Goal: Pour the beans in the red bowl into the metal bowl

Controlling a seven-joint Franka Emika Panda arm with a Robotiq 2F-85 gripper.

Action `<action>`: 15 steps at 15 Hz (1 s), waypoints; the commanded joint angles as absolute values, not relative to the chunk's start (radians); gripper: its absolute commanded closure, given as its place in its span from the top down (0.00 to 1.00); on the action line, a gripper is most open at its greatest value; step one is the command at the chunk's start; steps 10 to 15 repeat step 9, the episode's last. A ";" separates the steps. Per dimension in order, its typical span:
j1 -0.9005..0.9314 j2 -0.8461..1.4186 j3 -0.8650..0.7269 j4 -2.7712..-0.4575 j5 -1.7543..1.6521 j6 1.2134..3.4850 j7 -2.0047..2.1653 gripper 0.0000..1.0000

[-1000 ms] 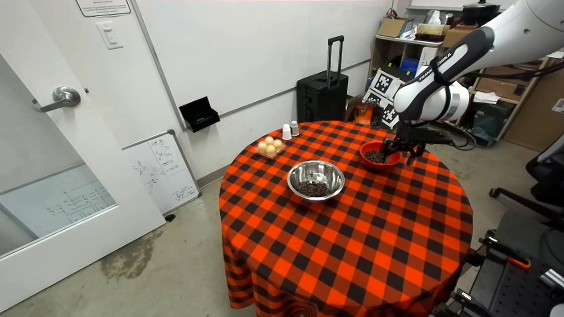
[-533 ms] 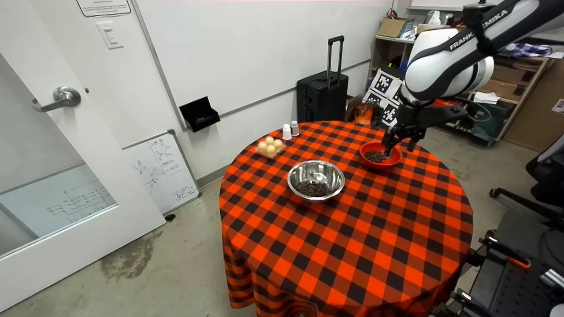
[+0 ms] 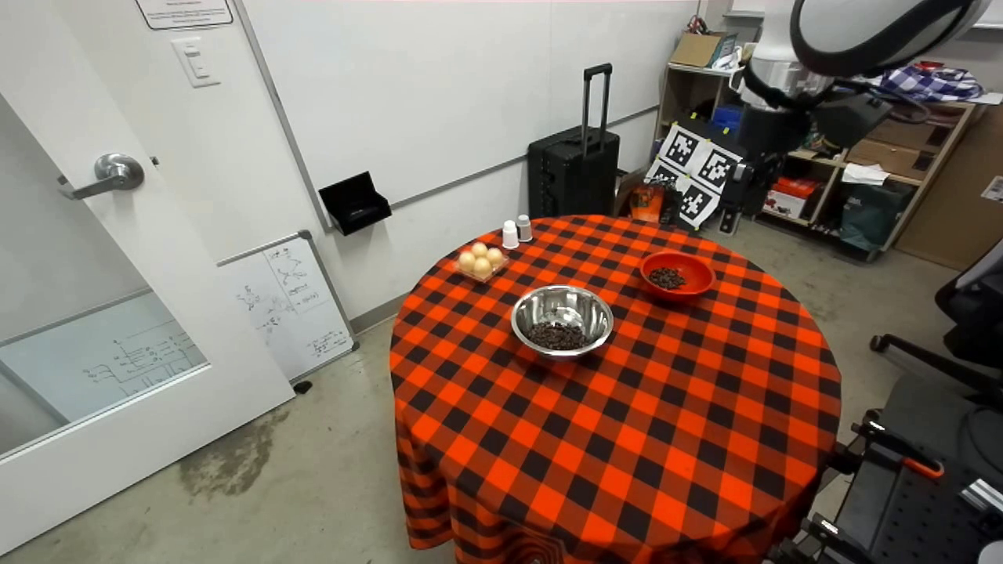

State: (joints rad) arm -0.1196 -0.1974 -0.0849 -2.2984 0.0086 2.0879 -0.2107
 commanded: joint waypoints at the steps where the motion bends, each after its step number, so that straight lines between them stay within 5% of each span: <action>1: -0.105 -0.293 -0.109 -2.290 -0.016 2.001 -0.301 1.00; 15: -0.102 -0.315 -0.125 -2.282 0.003 1.968 -0.292 1.00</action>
